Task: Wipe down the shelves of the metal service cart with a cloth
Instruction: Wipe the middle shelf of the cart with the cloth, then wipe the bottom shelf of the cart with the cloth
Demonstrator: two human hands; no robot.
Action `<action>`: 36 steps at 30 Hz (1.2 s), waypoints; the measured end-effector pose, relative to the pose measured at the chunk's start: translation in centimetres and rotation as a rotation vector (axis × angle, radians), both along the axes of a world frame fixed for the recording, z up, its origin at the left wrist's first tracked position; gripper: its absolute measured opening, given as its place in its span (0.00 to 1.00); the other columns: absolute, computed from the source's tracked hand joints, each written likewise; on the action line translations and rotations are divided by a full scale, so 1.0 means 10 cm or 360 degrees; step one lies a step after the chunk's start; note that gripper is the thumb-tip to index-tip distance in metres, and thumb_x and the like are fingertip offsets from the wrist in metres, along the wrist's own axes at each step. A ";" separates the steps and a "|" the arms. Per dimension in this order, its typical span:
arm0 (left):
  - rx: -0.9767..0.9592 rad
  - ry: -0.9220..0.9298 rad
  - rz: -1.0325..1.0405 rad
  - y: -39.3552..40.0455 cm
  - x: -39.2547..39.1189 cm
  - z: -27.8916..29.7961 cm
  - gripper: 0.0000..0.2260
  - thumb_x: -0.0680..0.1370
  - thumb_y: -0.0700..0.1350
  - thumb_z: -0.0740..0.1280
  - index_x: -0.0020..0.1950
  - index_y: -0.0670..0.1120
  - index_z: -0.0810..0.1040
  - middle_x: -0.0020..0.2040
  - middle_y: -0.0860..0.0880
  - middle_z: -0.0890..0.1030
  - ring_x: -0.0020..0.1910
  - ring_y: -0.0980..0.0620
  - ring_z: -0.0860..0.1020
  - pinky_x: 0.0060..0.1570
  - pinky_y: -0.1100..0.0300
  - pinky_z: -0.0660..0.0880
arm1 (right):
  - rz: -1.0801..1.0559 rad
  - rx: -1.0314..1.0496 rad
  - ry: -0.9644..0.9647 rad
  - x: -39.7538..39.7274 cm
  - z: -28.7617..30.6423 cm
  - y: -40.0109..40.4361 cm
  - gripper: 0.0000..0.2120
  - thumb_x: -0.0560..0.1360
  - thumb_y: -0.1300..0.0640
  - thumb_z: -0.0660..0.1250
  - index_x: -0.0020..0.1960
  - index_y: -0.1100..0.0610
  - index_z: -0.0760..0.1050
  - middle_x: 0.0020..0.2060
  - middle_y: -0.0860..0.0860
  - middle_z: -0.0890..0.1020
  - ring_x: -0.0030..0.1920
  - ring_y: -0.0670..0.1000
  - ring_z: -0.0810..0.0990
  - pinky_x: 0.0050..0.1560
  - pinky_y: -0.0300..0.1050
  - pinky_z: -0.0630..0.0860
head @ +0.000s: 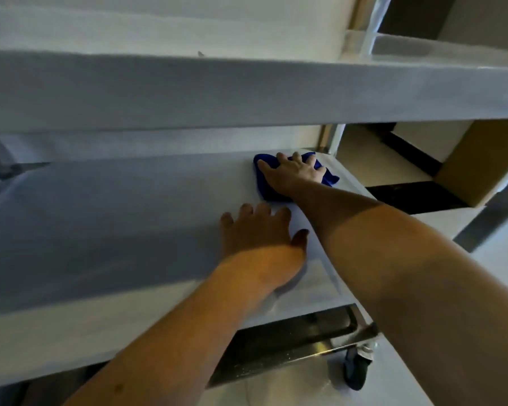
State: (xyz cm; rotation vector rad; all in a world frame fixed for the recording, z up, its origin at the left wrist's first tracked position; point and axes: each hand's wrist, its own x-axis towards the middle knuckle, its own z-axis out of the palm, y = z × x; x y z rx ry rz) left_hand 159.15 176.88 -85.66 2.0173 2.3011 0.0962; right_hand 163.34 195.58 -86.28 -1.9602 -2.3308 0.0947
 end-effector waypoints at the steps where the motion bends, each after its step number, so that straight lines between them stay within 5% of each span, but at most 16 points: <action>1: -0.0072 -0.0002 0.0001 0.04 0.10 -0.01 0.29 0.78 0.69 0.50 0.73 0.56 0.66 0.72 0.47 0.69 0.70 0.42 0.65 0.67 0.37 0.59 | -0.0044 0.0003 0.0001 0.18 -0.01 0.04 0.39 0.75 0.25 0.43 0.77 0.46 0.60 0.78 0.56 0.60 0.78 0.66 0.50 0.71 0.73 0.52; 4: -0.0061 0.0009 0.0007 0.06 0.19 -0.09 0.29 0.75 0.69 0.49 0.68 0.55 0.70 0.67 0.47 0.74 0.64 0.43 0.70 0.60 0.40 0.64 | -0.0148 -0.0004 -0.0019 0.59 -0.02 0.05 0.39 0.74 0.24 0.42 0.76 0.44 0.61 0.78 0.55 0.60 0.78 0.65 0.49 0.71 0.72 0.52; 10: -0.0013 -0.0036 -0.0078 -0.06 0.09 -0.10 0.27 0.75 0.68 0.50 0.72 0.60 0.65 0.74 0.50 0.66 0.71 0.45 0.64 0.64 0.42 0.61 | -0.0146 -0.0002 -0.0019 0.90 -0.03 -0.37 0.37 0.75 0.25 0.42 0.78 0.43 0.56 0.80 0.54 0.56 0.78 0.64 0.47 0.71 0.70 0.52; 16: -0.0076 -0.0256 -0.0139 -0.16 -0.06 0.02 0.28 0.77 0.66 0.54 0.77 0.63 0.60 0.80 0.52 0.56 0.77 0.47 0.55 0.74 0.44 0.53 | -0.0145 -0.0069 -0.0060 1.02 -0.09 -0.97 0.38 0.75 0.24 0.41 0.79 0.40 0.49 0.81 0.52 0.52 0.79 0.64 0.45 0.72 0.72 0.50; 20: 0.0176 -0.0663 -0.0033 -0.42 -0.39 0.11 0.24 0.80 0.57 0.63 0.76 0.56 0.65 0.78 0.52 0.63 0.75 0.49 0.62 0.71 0.50 0.60 | -0.0142 -0.0080 -0.0083 0.95 -0.10 -1.29 0.39 0.74 0.24 0.40 0.79 0.40 0.46 0.81 0.54 0.52 0.79 0.66 0.45 0.71 0.74 0.51; 28: 0.0504 -0.0354 0.0371 -1.38 -1.67 0.01 0.23 0.80 0.59 0.60 0.75 0.54 0.67 0.73 0.51 0.71 0.72 0.48 0.67 0.70 0.49 0.64 | 0.0249 -0.0098 -0.0063 -0.41 -0.02 -1.90 0.39 0.74 0.24 0.39 0.80 0.42 0.46 0.81 0.55 0.49 0.79 0.66 0.44 0.72 0.72 0.51; 34: 0.1091 -0.0364 0.0740 -2.49 -2.24 -0.19 0.17 0.79 0.50 0.66 0.67 0.50 0.76 0.54 0.47 0.83 0.54 0.47 0.80 0.56 0.52 0.75 | 0.0888 -0.0105 -0.0014 -1.74 -0.02 -2.78 0.42 0.73 0.22 0.40 0.81 0.42 0.43 0.81 0.55 0.45 0.78 0.66 0.40 0.72 0.73 0.46; 36: 0.1213 -0.0437 0.0816 -2.82 -2.33 -0.26 0.13 0.79 0.47 0.66 0.63 0.51 0.78 0.55 0.49 0.82 0.53 0.50 0.79 0.56 0.54 0.76 | 0.1063 -0.0128 -0.0018 -2.04 0.00 -3.12 0.42 0.73 0.22 0.40 0.81 0.42 0.44 0.81 0.55 0.46 0.78 0.66 0.41 0.73 0.73 0.47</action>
